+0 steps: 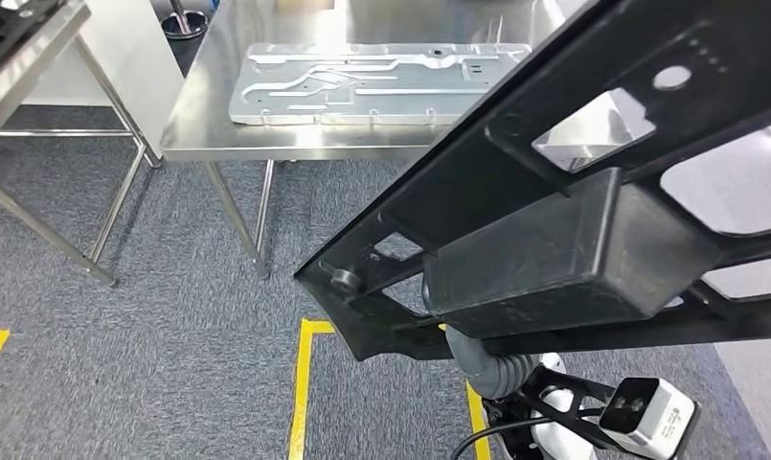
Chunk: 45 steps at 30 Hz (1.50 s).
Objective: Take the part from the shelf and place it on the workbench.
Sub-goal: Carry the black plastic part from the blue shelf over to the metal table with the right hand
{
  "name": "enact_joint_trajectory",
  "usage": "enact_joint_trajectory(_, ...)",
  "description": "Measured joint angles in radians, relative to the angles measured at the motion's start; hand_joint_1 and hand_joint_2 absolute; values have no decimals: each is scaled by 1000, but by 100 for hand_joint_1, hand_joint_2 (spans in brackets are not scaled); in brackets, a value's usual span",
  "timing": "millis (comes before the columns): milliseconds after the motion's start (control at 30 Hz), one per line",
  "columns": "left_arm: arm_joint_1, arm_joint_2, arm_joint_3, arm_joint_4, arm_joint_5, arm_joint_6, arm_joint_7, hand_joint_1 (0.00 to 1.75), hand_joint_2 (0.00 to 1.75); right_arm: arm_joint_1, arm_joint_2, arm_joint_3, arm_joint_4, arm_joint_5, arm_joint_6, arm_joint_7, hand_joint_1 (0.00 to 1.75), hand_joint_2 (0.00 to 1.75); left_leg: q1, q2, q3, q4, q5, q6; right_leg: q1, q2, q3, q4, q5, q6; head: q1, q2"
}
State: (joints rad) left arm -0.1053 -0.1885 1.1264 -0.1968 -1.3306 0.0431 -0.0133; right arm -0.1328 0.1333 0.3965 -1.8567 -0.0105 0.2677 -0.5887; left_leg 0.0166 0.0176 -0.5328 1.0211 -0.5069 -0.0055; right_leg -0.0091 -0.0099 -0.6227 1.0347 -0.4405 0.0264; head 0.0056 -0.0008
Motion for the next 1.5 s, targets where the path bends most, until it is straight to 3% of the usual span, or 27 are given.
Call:
enact_joint_trajectory(67, -2, 0, 0, 0, -1, 0, 1, 0, 175, 1, 0, 0, -2, 1, -1, -2, 175, 175, 1, 1, 11, -5, -6, -13, -1, 5, 9, -10, -2, -13, -1, 0)
enact_joint_trajectory(133, -3, 1, 0, 0, -2, 0, 2, 0, 175, 2, 0, 0, -5, 1, -1, -6, 175, 175, 2, -2, -3, 44, -32, -19, -4, 8, 28, -24, -4, -28, -3, 0)
enact_joint_trajectory(233, -6, 1, 0, 0, 1, -1, 2, 0, 175, 8, 1, 0, -5, 1, 0, -10, 175, 175, 1, -8, -107, 234, -98, -20, 1, 9, 48, -28, -16, -43, -4, 0)
enact_joint_trajectory(267, -8, 2, 0, 0, 2, -1, 2, 0, 175, 11, 1, 0, -5, 2, 0, -9, 175, 175, 0, -9, -132, 272, -100, -20, 3, 11, 55, -28, -22, -45, -4, 0)
enact_joint_trajectory(300, -10, 2, 0, 0, 2, -2, 2, 0, 175, 13, 1, 0, -4, 2, -1, -9, 175, 175, 0, -9, -138, 269, -78, -19, 6, 14, 64, -28, -29, -46, -4, 0)
enact_joint_trajectory(333, -10, 2, 0, 0, 2, -1, 3, 0, 175, 15, 1, 0, -4, 2, -1, -9, 175, 175, 0, -10, -128, 230, -39, -16, 8, 17, 74, -28, -36, -46, -4, 0)
enact_joint_trajectory(400, -5, 2, 0, 0, 1, 2, 5, 0, 175, 16, 1, 0, -4, 3, -1, -10, 175, 175, -3, -12, -84, 105, 41, -6, 12, 24, 92, -26, -51, -42, -3, 0)
enact_joint_trajectory(433, -3, 3, 0, 0, 1, 3, 7, 0, 175, 17, 1, 0, -4, 4, -1, -10, 175, 175, -6, -12, -63, 54, 56, -1, 14, 27, 96, -25, -57, -38, -3, 0)
enact_joint_trajectory(567, -2, 3, 0, 0, 1, 4, 9, 0, 175, 20, 1, -1, -4, 10, 0, -12, 175, 175, -10, -16, -28, -10, 45, 20, 11, 27, 96, -13, -56, -16, -2, 0)
enact_joint_trajectory(633, -1, 2, 0, 0, 1, 5, 9, 0, 175, 18, 1, -1, -5, 12, 0, -12, 175, 175, -6, -17, -6, -24, 42, 31, 7, 24, 77, 38, -73, -6, 1, 0)
enact_joint_trajectory(733, 0, 2, 0, 0, 1, 5, 10, 0, 175, 19, 0, -1, -5, 17, -1, -13, 175, 175, -5, -15, 12, -29, 29, 36, -3, 22, -34, 204, -134, 10, 3, 0)
enact_joint_trajectory(767, 1, 3, 0, 0, 1, 5, 10, 0, 175, 21, 0, -1, -5, 20, -3, -13, 175, 175, -4, -15, 18, -29, 24, 34, -7, 21, -68, 241, -138, 14, 3, 0)
enact_joint_trajectory(800, 2, 3, 0, 0, 1, 5, 10, 0, 175, 22, 0, -1, -5, 23, -5, -13, 175, 175, -3, -15, 26, -29, 16, 32, -11, 20, -87, 245, -121, 18, 3, 0)
enact_joint_trajectory(833, 2, 3, 0, 0, 1, 5, 10, 0, 175, 22, 0, -1, -5, 26, -7, -13, 175, 175, -1, -16, 38, -29, 8, 28, -14, 18, -87, 213, -84, 21, 3, 0)
enact_joint_trajectory(900, 4, 3, 0, 0, 1, 5, 10, 0, 175, 23, -1, -1, -5, 33, -11, -12, 175, 175, 3, -17, 62, -29, -12, 17, -18, 10, -55, 91, 12, 24, 3, 0)
enact_joint_trajectory(967, 4, 3, 0, 0, 1, 5, 10, 0, 175, 26, -1, -2, -5, 37, -12, -12, 175, 175, 3, -15, 73, -31, -27, 4, -11, 3, -36, 7, 46, 14, 5, 0)
enact_joint_trajectory(1100, 3, 4, 0, 0, 4, 6, 10, 0, 175, 34, -1, -3, -8, 51, -14, -11, 175, 175, 3, -11, 81, -8, -36, -23, -6, 8, -21, -10, 32, -24, 5, 0)
enact_joint_trajectory(1167, 2, 4, 0, 0, 7, 6, 10, 0, 175, 37, -1, -3, -9, 64, -13, -12, 175, 175, 5, -12, 35, 83, -59, -27, -4, 10, -3, -15, 24, -39, 5, 0)
enact_joint_trajectory(1233, 0, 4, 1, 0, 13, 6, 9, 0, 175, 44, -1, -2, -9, 75, -11, -13, 175, 175, 3, -12, -46, 211, -109, -26, 2, 10, 9, -15, 12, -49, 4, 0)
enact_joint_trajectory(1267, -2, 4, 1, 0, 16, 6, 9, 0, 175, 48, -2, -1, -8, 80, -9, -13, 175, 175, 2, -12, -79, 251, -126, -25, 6, 11, 16, -15, 6, -52, 4, 0)
enact_joint_trajectory(1300, -4, 4, 1, 0, 19, 6, 9, 0, 175, 53, -3, 0, -7, 85, -5, -13, 175, 175, 0, -12, -97, 261, -124, -22, 9, 12, 23, -14, -1, -55, 4, 0)
enact_joint_trajectory(1333, -5, 4, 2, 0, 21, 6, 10, 0, 175, 55, -5, 2, -6, 89, -2, -13, 175, 175, -1, -12, -99, 239, -100, -18, 13, 14, 32, -14, -7, -56, 4, 0)
enact_joint_trajectory(1400, -4, 4, 2, 0, 23, 8, 11, 0, 175, 58, -8, 5, -3, 96, 2, -14, 175, 175, -8, -13, -68, 124, -7, -3, 18, 18, 51, -14, -19, -56, 4, 0)
enact_joint_trajectory(1433, -3, 5, 3, 0, 24, 9, 12, 0, 175, 59, -10, 6, -1, 99, 3, -15, 175, 175, -13, -12, -54, 71, 14, 5, 20, 19, 57, -13, -24, -54, 5, 0)
enact_joint_trajectory(1500, -2, 7, 4, 0, 27, 11, 12, 0, 175, 62, -12, 10, 4, 106, 3, -18, 175, 175, -22, -14, -41, 15, 17, 20, 21, 21, 61, -9, -29, -45, 5, 0)
